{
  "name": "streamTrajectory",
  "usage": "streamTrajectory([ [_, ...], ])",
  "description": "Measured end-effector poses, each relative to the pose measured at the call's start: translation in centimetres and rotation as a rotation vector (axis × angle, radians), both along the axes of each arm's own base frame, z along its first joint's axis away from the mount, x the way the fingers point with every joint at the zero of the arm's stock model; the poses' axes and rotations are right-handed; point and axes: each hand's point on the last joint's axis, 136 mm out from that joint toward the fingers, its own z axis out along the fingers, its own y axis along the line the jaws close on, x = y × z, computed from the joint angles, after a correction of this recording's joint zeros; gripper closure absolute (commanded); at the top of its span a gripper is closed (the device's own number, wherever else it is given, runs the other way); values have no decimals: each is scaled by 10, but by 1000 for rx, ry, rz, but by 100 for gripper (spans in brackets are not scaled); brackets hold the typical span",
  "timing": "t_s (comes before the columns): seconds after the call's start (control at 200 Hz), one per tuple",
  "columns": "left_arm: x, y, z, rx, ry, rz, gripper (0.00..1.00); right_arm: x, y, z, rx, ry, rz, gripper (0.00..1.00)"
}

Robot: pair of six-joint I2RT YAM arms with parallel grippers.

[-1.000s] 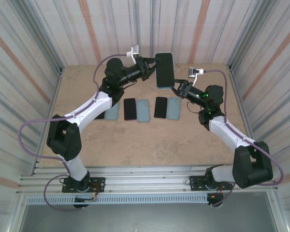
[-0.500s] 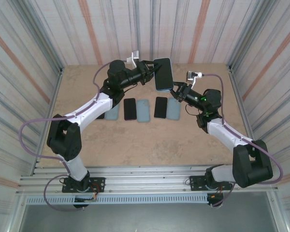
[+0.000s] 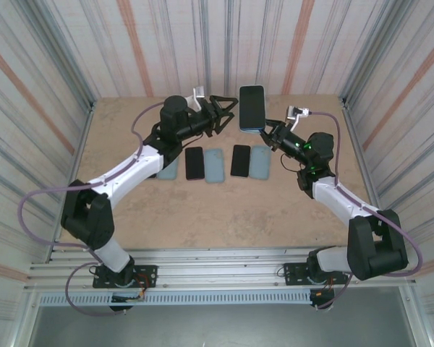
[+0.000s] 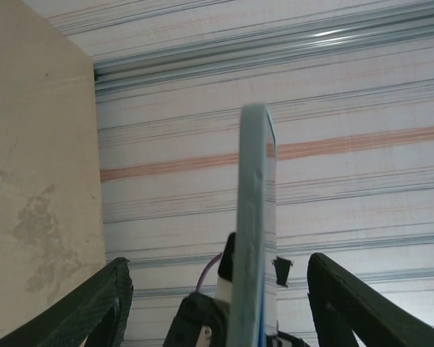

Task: Take the phone out of the phone case

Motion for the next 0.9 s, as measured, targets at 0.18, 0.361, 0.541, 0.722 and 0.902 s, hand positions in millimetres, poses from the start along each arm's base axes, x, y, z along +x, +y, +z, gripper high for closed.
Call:
streamTrajectory([
  [0.18, -33, -5, 9, 1, 0, 2, 32, 10, -6, -6, 0, 31, -56, 99],
  [0.361, -65, -22, 11, -4, 6, -27, 34, 16, -11, -8, -6, 36, -102, 99],
  [0.541, -77, -38, 1, -16, 45, -48, 39, 19, -11, -12, -35, 35, -111, 99],
  [0.722, -74, -52, -3, -44, 62, -62, 45, 20, -10, -19, -65, 40, -116, 99],
  [0.902, -66, -60, -8, -64, 78, -59, 49, 20, -8, -25, -93, 44, -115, 99],
])
